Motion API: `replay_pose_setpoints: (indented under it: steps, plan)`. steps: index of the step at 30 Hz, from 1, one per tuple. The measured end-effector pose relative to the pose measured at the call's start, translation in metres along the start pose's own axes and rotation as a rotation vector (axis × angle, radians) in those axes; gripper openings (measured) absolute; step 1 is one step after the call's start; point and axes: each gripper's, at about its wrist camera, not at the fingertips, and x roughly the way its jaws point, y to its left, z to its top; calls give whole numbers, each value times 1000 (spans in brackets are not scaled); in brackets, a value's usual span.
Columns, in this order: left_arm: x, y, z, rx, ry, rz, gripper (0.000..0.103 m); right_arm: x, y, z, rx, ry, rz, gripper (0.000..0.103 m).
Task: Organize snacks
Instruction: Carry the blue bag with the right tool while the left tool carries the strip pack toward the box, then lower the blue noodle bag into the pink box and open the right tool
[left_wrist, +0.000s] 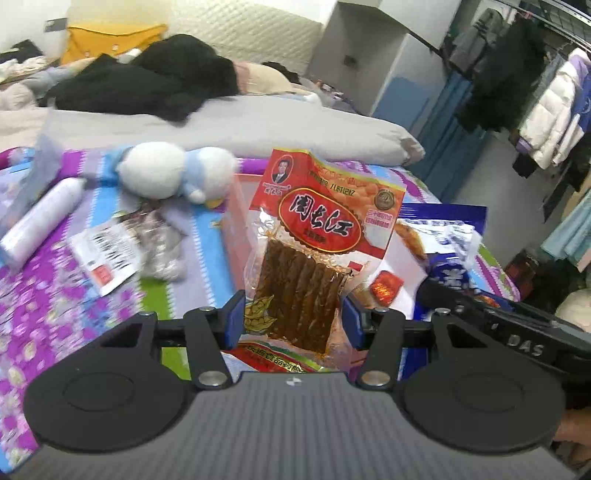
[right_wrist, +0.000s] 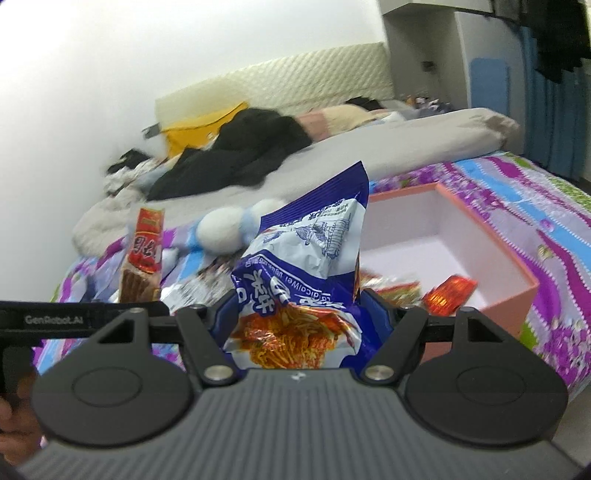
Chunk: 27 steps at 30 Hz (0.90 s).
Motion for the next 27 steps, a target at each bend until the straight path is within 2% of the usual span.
replay_pose_setpoints:
  steps: [5, 14, 22, 27]
  plan:
    - [41, -19, 25, 2, 38, -30, 59, 26, -26, 15, 40, 25, -39, 73]
    - [120, -31, 60, 21, 132, -20, 59, 78, -67, 24, 76, 127, -113, 73]
    - [180, -32, 70, 45, 216, 11, 59, 119, -88, 20, 93, 203, -118, 74]
    - [191, -32, 72, 70, 225, 27, 62, 127, -94, 18, 110, 230, -123, 74]
